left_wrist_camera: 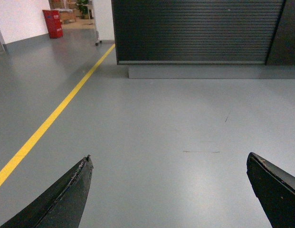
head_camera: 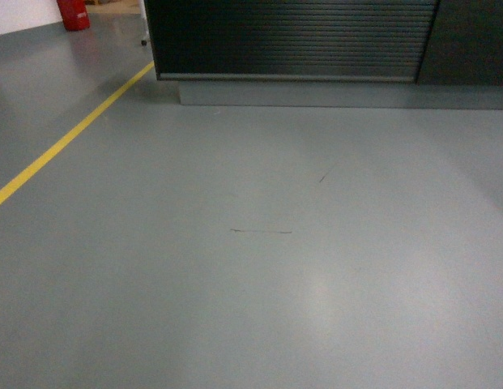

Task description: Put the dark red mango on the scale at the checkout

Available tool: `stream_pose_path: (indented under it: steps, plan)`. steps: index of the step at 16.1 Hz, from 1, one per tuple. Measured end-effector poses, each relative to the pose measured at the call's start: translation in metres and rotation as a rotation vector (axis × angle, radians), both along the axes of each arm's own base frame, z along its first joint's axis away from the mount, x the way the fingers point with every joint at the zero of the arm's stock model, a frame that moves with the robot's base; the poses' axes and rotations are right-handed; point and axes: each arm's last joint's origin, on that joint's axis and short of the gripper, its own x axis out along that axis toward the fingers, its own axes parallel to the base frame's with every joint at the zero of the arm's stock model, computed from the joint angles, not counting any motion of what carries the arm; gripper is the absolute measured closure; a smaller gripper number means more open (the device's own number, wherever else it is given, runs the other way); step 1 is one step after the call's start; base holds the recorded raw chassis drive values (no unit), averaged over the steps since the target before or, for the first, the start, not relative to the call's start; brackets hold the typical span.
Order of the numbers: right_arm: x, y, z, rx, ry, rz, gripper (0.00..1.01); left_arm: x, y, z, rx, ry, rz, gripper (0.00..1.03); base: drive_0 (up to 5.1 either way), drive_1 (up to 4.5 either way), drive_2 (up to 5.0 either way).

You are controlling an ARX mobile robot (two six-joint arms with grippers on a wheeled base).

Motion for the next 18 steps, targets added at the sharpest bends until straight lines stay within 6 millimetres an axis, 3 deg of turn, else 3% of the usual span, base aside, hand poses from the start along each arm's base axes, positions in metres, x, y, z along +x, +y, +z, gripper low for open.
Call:
stream_pose_path:
  steps: [18]
  plan:
    - [0.0, 0.0, 0.0001, 0.0, -0.001, 0.0, 0.03, 0.0, 0.0, -0.0001, 0.0, 0.001, 0.0, 0.05, 0.0, 0.0, 0.0]
